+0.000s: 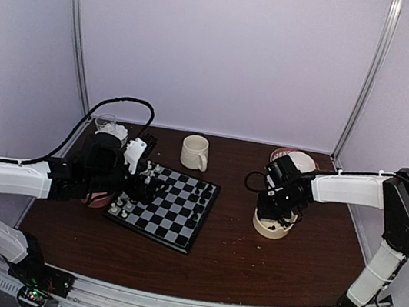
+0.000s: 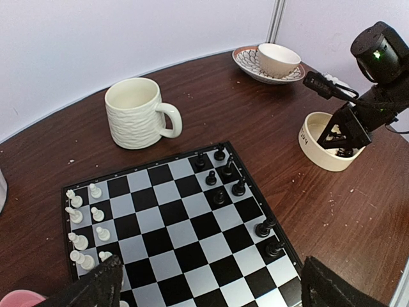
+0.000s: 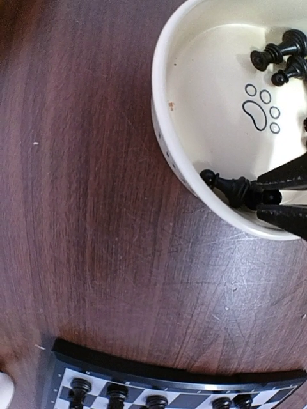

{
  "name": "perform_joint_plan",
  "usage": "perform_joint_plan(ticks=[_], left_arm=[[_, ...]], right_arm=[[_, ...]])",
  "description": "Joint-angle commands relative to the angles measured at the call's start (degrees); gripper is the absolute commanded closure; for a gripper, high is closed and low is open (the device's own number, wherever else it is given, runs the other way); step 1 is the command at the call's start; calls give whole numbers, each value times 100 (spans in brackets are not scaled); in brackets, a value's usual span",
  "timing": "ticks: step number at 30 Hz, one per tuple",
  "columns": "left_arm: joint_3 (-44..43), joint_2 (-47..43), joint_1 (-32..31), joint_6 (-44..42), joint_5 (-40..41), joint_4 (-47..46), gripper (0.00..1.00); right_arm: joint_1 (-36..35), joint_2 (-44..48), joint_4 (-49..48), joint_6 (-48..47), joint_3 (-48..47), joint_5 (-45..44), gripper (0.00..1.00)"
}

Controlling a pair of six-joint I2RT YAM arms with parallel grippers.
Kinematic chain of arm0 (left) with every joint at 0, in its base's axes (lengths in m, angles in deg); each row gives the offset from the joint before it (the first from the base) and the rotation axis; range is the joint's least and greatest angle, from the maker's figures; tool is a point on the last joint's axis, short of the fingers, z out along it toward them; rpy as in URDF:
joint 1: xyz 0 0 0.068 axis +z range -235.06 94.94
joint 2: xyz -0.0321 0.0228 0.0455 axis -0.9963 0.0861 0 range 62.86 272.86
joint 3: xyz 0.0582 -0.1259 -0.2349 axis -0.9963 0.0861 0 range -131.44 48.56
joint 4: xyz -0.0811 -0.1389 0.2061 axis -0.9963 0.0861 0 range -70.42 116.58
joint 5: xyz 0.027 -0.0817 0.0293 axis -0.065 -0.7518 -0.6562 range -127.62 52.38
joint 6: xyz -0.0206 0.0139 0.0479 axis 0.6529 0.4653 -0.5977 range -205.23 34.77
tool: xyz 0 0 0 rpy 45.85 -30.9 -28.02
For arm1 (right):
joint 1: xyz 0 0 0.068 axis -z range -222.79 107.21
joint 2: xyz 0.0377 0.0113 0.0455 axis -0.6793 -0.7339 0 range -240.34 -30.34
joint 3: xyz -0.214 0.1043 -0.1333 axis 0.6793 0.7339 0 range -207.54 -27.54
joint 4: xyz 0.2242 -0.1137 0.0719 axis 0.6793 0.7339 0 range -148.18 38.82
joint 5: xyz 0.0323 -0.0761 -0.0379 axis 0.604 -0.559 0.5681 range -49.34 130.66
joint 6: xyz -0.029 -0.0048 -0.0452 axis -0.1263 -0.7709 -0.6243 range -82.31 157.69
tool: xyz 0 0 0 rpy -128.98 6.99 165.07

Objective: Set up the chess pieces on the board

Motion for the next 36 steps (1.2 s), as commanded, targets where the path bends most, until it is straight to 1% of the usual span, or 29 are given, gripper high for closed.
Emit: perform_joint_plan(ticks=[1, 2, 3, 4, 14, 20, 25, 29, 36], left_arm=[[-131, -21, 1, -71, -61, -197, 3], [-126, -26, 1, -72, -61, -203, 3], [-130, -39, 1, -72, -56, -203, 3], [-131, -47, 1, -72, -52, -196, 3], [-116, -72, 1, -61, 25, -195, 3], [-123, -49, 10, 222, 331, -163, 2], [-117, -55, 23, 290, 560, -107, 2], [-122, -39, 36, 347, 695, -66, 3], [-52, -91, 54, 461, 1057, -6, 2]], right_arm=[[38, -45, 121, -16, -141, -87, 95], [36, -21, 138, -16, -139, -116, 96], [34, 13, 152, -24, -133, -147, 100], [36, 59, 189, -34, -132, -184, 100], [-78, 894, 522, -254, -154, -573, 100], [-561, 1118, 920, -413, -549, -893, 99], [-1162, 808, 1097, -522, -1169, -897, 99], [-1625, 267, 1275, -629, -1856, -814, 99], [-1893, -798, 1526, -773, -3141, -448, 99]])
